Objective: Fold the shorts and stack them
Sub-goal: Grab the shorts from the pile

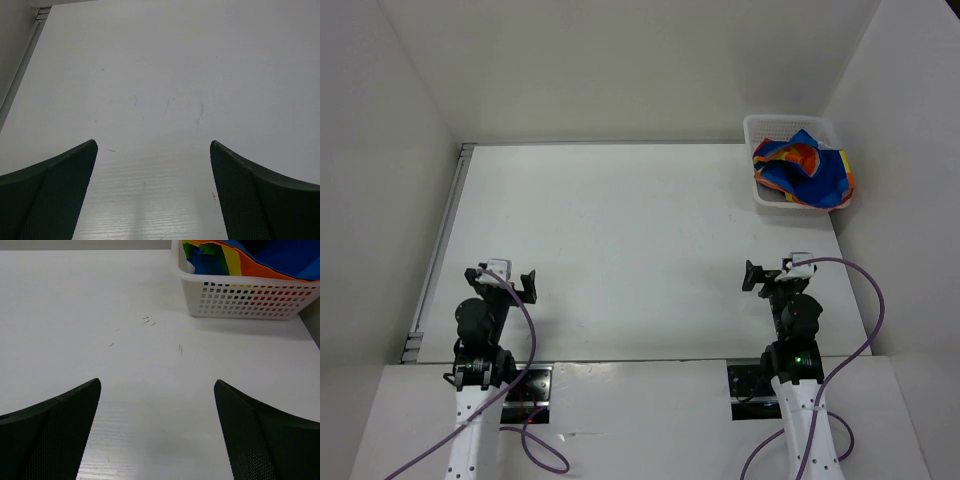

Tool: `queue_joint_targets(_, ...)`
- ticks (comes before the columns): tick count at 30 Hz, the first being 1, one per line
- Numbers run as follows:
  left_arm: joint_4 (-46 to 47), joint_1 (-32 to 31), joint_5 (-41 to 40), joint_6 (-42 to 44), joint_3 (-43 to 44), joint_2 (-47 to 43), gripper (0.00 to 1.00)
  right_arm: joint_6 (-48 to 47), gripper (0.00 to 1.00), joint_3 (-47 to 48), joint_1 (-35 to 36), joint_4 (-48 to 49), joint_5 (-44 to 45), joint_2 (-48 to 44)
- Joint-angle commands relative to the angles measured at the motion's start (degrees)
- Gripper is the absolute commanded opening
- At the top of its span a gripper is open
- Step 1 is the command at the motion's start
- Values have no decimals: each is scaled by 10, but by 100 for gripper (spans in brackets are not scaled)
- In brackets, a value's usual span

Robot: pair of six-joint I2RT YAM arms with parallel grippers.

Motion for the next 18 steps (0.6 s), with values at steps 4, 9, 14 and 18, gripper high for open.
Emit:
queue_joint_targets(4,20,-2,2,2,-20,-11,100,5,98,-23,3,31,0,-10)
queue_joint_targets(9,-53,-2,280,2,2,-11,100,-13,98,-15,3,31,-33,-10)
queue_joint_targets(14,-195,-2,495,2,21,-11,100,-440,99,15,3,-1,-398,-10)
queue_joint_targets(18,34,-2,459,2,-4,-11,100,-1048,99,-24,25,-6,-477,-6)
